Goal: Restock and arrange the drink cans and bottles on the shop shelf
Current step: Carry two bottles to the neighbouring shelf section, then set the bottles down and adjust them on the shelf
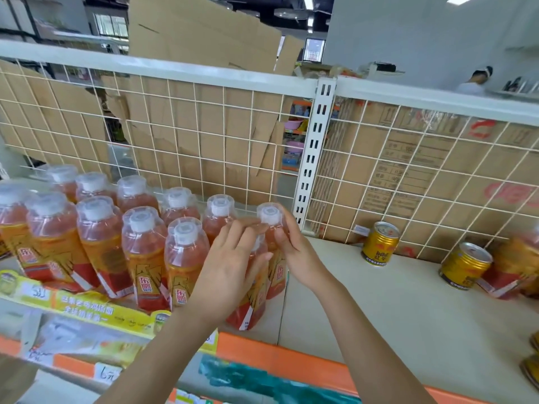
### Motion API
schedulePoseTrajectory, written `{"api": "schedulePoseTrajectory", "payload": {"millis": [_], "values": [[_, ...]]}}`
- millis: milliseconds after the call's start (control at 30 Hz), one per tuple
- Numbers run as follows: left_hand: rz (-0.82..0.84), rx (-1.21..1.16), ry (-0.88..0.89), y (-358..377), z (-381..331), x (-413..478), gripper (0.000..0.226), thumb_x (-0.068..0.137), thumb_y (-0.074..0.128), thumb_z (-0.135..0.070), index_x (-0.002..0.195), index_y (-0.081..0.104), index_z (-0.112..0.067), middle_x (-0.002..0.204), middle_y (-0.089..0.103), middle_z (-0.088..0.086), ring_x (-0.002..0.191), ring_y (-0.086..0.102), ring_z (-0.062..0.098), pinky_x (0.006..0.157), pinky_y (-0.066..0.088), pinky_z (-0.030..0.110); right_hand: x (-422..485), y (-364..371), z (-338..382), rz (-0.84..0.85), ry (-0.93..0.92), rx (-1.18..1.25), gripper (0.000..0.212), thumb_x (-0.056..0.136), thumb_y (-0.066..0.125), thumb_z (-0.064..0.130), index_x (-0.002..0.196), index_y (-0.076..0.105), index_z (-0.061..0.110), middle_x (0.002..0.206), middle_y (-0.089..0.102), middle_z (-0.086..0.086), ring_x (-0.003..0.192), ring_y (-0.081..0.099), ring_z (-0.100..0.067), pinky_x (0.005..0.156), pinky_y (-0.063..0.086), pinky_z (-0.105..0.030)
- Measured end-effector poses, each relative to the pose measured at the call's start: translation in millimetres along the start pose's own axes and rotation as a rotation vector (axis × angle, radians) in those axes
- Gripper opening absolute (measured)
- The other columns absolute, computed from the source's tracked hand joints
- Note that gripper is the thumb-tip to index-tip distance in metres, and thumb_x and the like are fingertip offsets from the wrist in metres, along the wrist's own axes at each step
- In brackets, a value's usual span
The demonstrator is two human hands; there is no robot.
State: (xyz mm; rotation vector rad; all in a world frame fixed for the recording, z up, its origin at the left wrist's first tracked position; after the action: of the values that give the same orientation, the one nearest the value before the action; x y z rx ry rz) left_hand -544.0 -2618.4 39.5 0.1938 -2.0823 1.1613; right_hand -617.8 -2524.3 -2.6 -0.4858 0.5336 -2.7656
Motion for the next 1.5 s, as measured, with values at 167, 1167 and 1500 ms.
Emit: {"api": "schedulePoseTrajectory", "payload": {"millis": [167, 1167, 1500], "values": [[-0.023, 0.151, 0.039, 3.1, -9.9, -0.6, 0.033, 0.092, 0.043, -0.024, 0.122, 0.052, -0.011, 0.119, 0.054, 0.006, 0.124, 0.04, 0.027, 0.104, 0.033, 0.041, -18.8, -12.4, -9.2, 0.033, 0.068, -0.052, 0.057, 0.091, 0.042, 0.047, 0.143, 0.021, 0.038, 0.136, 0.049, 0.008, 0.116, 0.052, -0.006, 0.103, 0.042, -0.034], [0.316, 0.072, 0.019, 135.0, -164.6, -28.0, 0.058, 0.085, 0.035, -0.05, 0.128, 0.053, -0.015, 0.136, 0.05, 0.008, 0.121, 0.046, 0.033, 0.098, 0.039, 0.052, -385.6, -353.4, -51.6, -0.677, 0.348, -0.768, 0.046, 0.086, 0.057, 0.038, 0.126, 0.054, 0.016, 0.121, 0.06, -0.003, 0.109, 0.057, -0.026, 0.077, 0.046, -0.034], [0.359, -0.02, 0.045, 220.9, -152.1, 62.5, 0.046, 0.09, 0.056, -0.027, 0.133, 0.048, -0.013, 0.133, 0.05, 0.009, 0.119, 0.046, 0.034, 0.099, 0.037, 0.047, -338.7, -376.9, -85.6, -0.692, 0.38, -0.872, 0.048, 0.086, 0.063, 0.033, 0.129, 0.051, 0.015, 0.117, 0.06, -0.004, 0.105, 0.058, -0.025, 0.071, 0.047, -0.033]]}}
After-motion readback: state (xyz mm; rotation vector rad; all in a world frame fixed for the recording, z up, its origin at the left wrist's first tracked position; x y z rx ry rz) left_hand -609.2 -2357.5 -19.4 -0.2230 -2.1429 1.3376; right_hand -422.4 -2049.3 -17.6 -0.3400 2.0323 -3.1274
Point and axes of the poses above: each hand's wrist, its own x-axis towards the middle knuckle, its own y-axis out of the palm, z = x × y, the point moved 10 cm from there along x, towards the middle knuckle
